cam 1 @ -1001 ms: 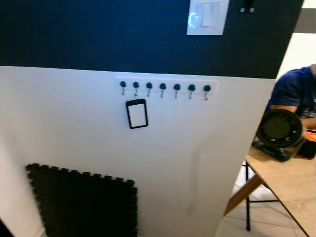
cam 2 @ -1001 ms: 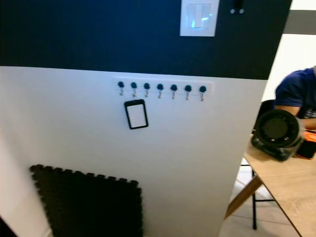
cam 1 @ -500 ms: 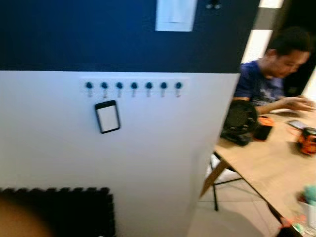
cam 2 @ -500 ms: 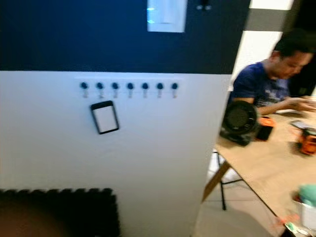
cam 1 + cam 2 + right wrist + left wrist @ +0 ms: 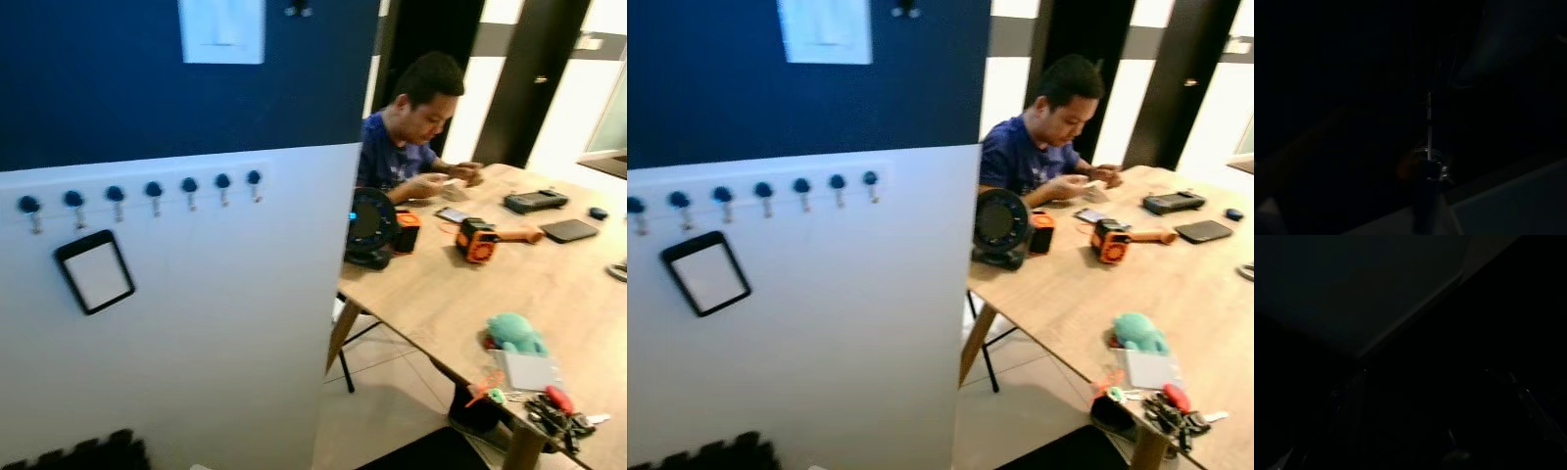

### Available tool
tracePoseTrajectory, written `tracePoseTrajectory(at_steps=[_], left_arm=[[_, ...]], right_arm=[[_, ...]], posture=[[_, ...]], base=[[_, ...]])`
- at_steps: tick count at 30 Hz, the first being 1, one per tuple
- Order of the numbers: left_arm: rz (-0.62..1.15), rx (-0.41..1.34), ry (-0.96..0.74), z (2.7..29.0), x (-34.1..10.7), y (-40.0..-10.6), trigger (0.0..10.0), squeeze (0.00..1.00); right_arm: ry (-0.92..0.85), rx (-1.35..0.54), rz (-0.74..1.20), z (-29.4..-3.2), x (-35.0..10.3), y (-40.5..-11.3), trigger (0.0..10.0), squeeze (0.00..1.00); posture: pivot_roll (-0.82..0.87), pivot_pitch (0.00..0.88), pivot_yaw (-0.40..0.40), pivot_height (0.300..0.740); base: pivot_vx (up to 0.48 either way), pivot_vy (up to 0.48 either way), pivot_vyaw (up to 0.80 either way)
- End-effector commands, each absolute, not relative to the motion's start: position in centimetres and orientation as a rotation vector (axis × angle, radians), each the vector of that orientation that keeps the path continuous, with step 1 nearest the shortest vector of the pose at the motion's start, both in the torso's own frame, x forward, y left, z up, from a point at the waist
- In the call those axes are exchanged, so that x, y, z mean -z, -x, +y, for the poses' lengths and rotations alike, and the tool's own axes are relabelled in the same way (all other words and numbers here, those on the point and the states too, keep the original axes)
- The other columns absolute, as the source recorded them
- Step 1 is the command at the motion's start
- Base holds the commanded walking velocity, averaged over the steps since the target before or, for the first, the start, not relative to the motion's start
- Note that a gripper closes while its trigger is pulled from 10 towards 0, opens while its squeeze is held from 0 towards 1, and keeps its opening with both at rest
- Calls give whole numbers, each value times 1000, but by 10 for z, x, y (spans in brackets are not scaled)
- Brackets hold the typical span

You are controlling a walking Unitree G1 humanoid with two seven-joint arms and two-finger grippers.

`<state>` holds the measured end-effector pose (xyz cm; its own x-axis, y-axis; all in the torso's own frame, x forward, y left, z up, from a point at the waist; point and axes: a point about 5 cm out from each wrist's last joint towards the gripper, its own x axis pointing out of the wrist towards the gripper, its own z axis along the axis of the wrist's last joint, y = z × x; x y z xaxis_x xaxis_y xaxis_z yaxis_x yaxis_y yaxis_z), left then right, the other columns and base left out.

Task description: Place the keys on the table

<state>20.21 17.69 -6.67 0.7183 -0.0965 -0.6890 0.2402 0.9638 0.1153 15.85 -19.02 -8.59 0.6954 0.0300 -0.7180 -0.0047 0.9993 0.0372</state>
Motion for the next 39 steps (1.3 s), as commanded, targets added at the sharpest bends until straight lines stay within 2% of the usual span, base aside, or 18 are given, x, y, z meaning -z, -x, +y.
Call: tracePoseTrajectory(at_steps=[1,13,25,39], left_arm=[[772,172,-192,180,71,-194,10000,0],[765,159,-187,181,70,-195,10000,0],[701,146,-174,181,61,-210,10000,0],[711,97,-154,185,63,-204,10000,0]], right_arm=[[-38,-18,779,-188,84,-161,10000,0],[-40,-14,787,-188,85,-161,10000,0],[-45,-3,782,-188,84,-163,10000,0],[-30,-17,787,-190,84,-164,10000,0]], posture=[[42,17,0,740],[44,12,6,740],[41,17,18,740],[48,15,-3,740]], base=[[0,0,-781],[0,0,-781],[0,0,-781],[0,0,-781]])
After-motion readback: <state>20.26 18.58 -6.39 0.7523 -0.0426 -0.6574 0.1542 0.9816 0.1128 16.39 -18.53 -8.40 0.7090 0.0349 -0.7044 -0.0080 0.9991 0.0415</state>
